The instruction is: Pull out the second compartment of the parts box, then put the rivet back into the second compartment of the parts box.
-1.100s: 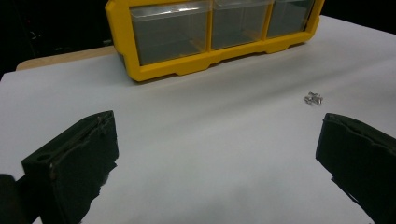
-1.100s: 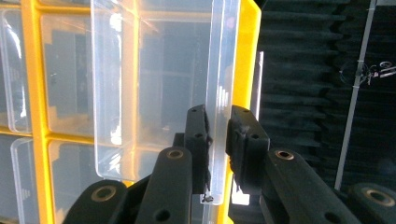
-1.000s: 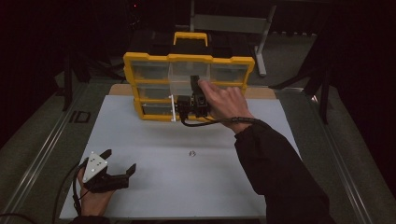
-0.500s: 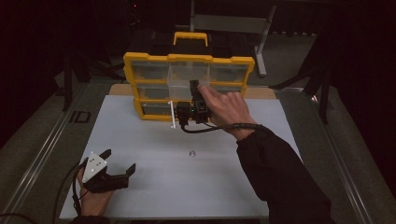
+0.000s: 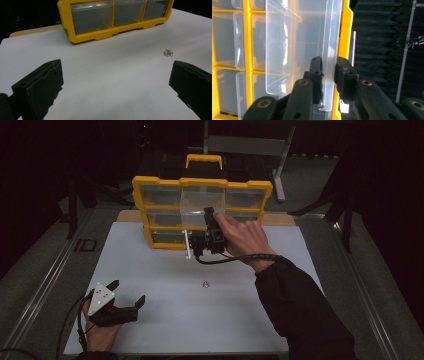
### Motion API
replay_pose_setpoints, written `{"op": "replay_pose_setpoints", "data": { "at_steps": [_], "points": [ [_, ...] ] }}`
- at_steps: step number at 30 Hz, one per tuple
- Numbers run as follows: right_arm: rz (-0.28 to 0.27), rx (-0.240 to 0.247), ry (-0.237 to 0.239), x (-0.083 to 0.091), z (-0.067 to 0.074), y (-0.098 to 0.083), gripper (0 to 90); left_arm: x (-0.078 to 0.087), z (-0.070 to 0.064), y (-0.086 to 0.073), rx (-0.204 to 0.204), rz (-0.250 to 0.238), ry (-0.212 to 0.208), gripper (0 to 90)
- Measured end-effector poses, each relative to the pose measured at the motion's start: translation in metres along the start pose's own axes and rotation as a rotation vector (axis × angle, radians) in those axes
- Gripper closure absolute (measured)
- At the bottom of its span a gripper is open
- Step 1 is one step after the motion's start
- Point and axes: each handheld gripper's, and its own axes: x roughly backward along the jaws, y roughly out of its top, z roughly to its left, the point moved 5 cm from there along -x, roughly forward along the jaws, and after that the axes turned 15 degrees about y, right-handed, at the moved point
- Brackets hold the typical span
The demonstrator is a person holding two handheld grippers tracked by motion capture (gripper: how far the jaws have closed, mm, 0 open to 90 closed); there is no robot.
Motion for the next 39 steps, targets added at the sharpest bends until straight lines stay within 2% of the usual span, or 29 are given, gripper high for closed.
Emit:
{"op": "replay_pose_setpoints", "data": {
  "at_steps": [5,8,12,19,29,37,39],
  "points": [
    [-0.023,-0.023,0.024,0.0,0.004,-0.003,58.7,0.0,0.0,0.0,-0.001,0.001,0.0,0.0],
    [-0.044,-0.039,0.019,0.001,0.008,-0.005,50.4,0.0,0.0,0.0,0.001,0.0,0.0,0.0],
    [-0.056,-0.072,-0.022,0.003,0.011,-0.01,37.2,-0.001,0.0,-0.001,0.002,0.002,0.0,0.0],
    [-0.096,-0.134,-0.038,0.007,0.017,-0.015,21.8,0.001,0.002,-0.002,0.006,0.0,0.002,0.0],
    [-0.153,-0.22,-0.011,0.009,0.032,-0.023,16.1,0.0,-0.001,-0.001,-0.006,0.007,-0.003,0.0],
    [-0.202,-0.318,0.058,0.007,0.049,-0.037,14.9,-0.001,-0.002,-0.001,-0.01,0.008,-0.003,0.0],
    [-0.223,-0.355,0.089,0.006,0.054,-0.039,14.8,-0.001,-0.002,-0.001,-0.012,0.008,-0.002,0.0]
  ]
}}
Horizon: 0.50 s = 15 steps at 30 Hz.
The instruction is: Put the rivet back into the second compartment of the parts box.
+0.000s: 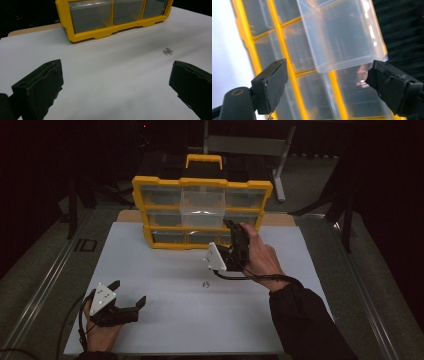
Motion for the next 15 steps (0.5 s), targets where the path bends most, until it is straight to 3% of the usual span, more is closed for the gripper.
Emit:
{"op": "replay_pose_setpoints", "data": {
  "at_steps": [6,15],
  "points": [
    [-0.056,-0.1,0.074,-0.001,0.01,-0.007,14.7,0.001,0.001,0.0,0.001,0.001,0.005,0.0],
    [-0.173,-0.302,0.23,-0.004,0.024,-0.016,15.3,0.001,0.002,0.0,0.002,-0.002,0.004,0.0]
  ]
}}
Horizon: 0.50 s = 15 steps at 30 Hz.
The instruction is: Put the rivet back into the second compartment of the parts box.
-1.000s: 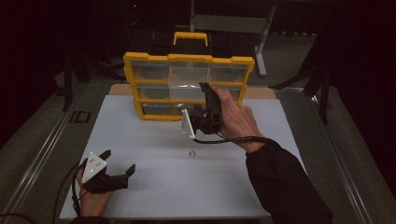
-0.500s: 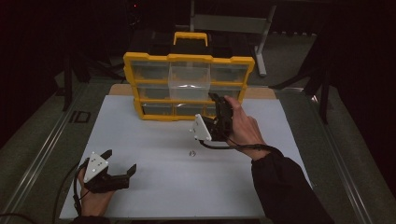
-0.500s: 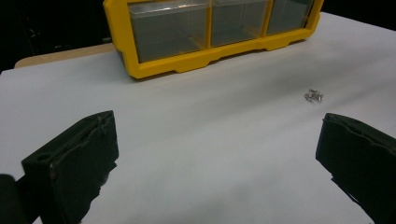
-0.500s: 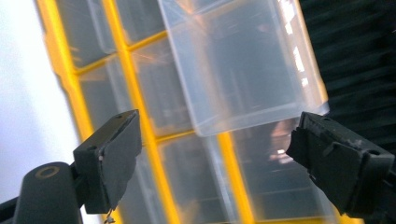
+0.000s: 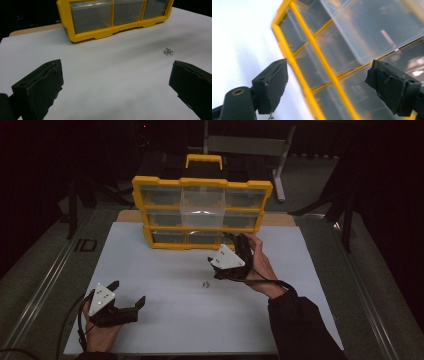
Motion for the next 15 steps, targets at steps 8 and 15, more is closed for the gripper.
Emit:
{"op": "replay_pose_setpoints", "data": {
  "at_steps": [8,15],
  "points": [
    [-0.092,-0.257,0.189,-0.009,0.003,-0.017,15.3,0.0,0.0,0.0,0.0,0.001,0.001,0.0],
    [-0.135,-0.456,0.363,-0.02,0.004,-0.031,16.0,0.0,0.0,0.0,0.004,0.001,0.001,0.0]
  ]
}}
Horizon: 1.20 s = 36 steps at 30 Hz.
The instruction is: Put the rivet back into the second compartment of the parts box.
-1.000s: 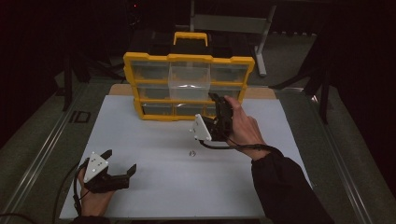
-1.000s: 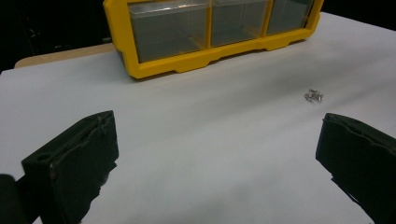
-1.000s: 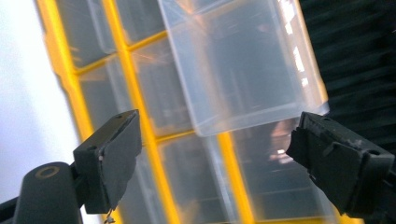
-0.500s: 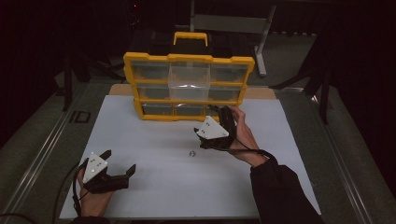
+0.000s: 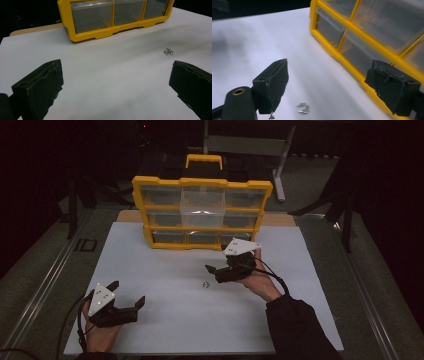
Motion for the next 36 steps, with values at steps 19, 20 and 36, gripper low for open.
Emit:
{"op": "replay_pose_setpoints", "data": {
  "at_steps": [19,20,36],
  "points": [
    [0.12,-0.232,0.143,-0.032,-0.016,-0.024,14.8,0.0,0.0,0.0,0.002,0.003,0.0,0.0],
    [0.127,-0.237,0.154,-0.034,-0.015,-0.025,13.7,0.0,0.0,0.0,0.003,0.004,0.001,0.0],
    [0.386,-0.145,0.074,-0.074,-0.019,-0.051,33.8,0.0,0.0,0.0,-0.002,0.003,-0.001,0.0]
  ]
}}
